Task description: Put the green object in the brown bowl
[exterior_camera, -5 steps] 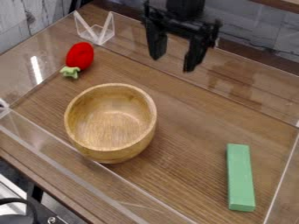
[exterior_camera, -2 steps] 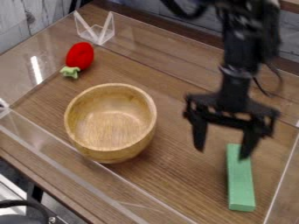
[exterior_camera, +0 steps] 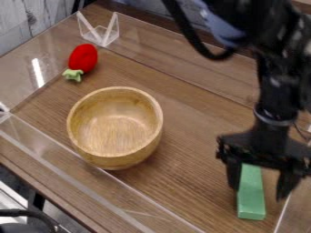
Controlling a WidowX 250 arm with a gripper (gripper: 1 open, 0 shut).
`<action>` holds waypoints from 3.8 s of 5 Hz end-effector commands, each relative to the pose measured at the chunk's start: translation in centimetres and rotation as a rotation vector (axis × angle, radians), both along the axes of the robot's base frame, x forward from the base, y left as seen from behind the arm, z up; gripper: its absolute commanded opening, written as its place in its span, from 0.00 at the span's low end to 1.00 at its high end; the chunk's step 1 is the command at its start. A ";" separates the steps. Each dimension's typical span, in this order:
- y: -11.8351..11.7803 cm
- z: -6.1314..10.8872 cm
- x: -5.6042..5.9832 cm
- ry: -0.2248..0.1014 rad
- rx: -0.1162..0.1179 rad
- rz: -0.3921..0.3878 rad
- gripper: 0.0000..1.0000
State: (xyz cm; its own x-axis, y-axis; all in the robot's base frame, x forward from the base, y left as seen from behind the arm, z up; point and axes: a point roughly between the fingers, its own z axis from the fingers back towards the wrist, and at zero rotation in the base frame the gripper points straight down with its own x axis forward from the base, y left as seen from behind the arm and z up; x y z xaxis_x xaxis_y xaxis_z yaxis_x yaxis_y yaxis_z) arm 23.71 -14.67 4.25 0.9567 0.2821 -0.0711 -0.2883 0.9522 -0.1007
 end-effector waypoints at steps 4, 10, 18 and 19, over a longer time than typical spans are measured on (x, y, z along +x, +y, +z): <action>0.5 3.3 -0.6 -0.112 -0.008 0.136 1.00; 0.7 2.3 0.1 -0.183 0.077 0.251 1.00; -1.1 -0.9 -1.2 -0.179 0.078 0.062 0.00; -1.1 1.7 -0.7 -0.197 0.054 0.064 0.00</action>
State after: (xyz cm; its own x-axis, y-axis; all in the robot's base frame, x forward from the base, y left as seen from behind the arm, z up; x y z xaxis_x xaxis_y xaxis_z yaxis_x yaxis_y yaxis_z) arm 22.38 -15.40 4.51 0.9371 0.3334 0.1031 -0.3280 0.9424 -0.0660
